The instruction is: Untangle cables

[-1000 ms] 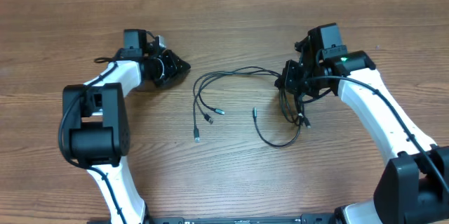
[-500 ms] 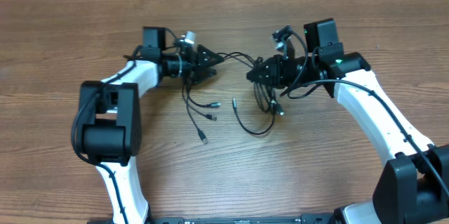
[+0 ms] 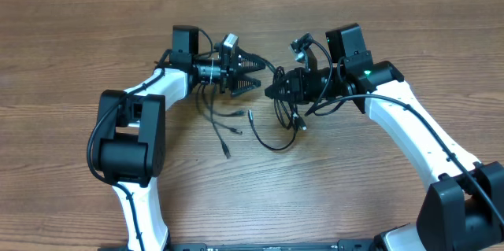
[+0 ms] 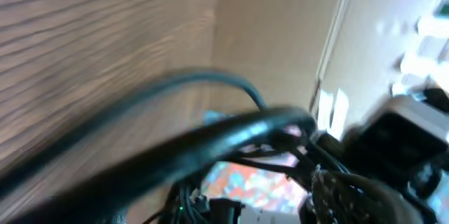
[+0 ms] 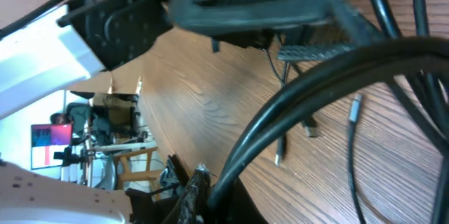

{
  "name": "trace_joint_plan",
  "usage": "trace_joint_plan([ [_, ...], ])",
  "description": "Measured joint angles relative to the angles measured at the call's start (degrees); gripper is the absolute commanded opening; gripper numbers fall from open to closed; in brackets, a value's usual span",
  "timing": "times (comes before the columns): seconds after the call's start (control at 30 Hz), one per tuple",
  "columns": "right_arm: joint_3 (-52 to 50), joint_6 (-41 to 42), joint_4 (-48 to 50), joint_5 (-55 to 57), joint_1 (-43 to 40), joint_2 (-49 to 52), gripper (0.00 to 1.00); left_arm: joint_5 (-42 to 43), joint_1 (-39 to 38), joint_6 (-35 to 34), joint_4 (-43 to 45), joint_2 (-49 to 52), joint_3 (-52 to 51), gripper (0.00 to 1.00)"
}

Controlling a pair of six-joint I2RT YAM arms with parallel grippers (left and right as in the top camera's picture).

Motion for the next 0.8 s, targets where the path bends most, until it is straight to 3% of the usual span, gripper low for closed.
trace_joint_plan([
  [0.13, 0.0, -0.02, -0.24, 1.38, 0.02, 0.0, 0.04, 4.42, 0.61, 2.43, 3.54, 0.0, 0.0, 0.77],
  [0.27, 0.0, 0.0, -0.24, 1.99, 0.02, 0.0, 0.04, 6.67, 1.11, 4.02, 3.82, 0.0, 0.02, 0.54],
  [0.4, 0.0, 1.09, -0.22, 3.56, 0.02, 0.0, 0.04, 7.48, 1.25, 7.17, 3.85, 0.0, 0.02, 0.76],
  [0.8, 0.0, 6.03, 2.29, 5.95, 2.1, 0.0, 0.04, 7.26, 0.61, 6.8, 3.87, 0.0, 0.07, 0.95],
])
